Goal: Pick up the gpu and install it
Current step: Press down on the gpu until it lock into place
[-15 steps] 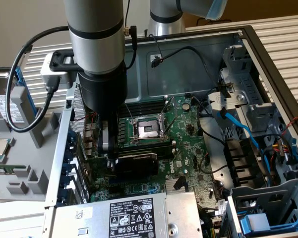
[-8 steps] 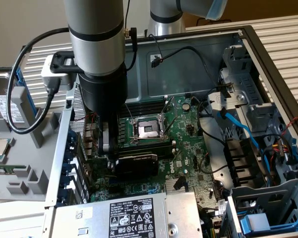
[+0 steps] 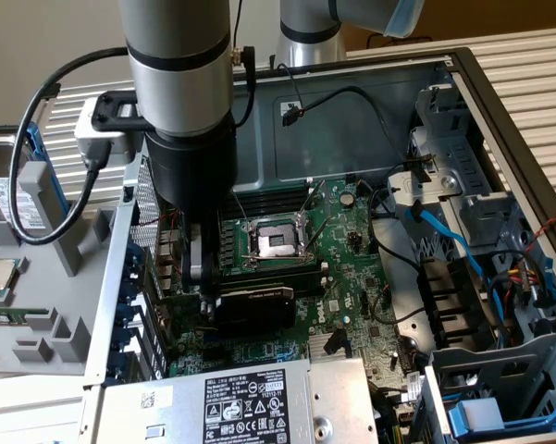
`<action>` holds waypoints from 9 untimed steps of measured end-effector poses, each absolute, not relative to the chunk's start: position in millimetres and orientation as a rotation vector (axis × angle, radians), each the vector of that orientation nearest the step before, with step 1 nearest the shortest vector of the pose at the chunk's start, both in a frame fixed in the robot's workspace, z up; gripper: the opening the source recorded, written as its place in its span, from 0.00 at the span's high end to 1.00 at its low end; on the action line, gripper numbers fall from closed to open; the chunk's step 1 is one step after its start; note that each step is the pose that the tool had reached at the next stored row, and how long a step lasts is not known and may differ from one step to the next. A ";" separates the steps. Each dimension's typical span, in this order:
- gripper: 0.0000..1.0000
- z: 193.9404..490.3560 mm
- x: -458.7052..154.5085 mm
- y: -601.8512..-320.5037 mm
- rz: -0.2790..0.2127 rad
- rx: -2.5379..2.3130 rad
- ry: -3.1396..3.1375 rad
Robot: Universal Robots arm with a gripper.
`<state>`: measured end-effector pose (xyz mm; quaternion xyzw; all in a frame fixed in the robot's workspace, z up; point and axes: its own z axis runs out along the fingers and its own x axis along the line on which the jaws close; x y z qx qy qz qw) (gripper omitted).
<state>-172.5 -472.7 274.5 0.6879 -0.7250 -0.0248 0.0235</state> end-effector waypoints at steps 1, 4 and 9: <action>0.89 276.1 -172.5 -472.6 -0.077 2.128 -2.243; 0.89 281.9 -172.4 -472.7 -0.078 2.125 -2.240; 0.89 289.5 -167.7 -472.6 -0.080 2.121 -2.236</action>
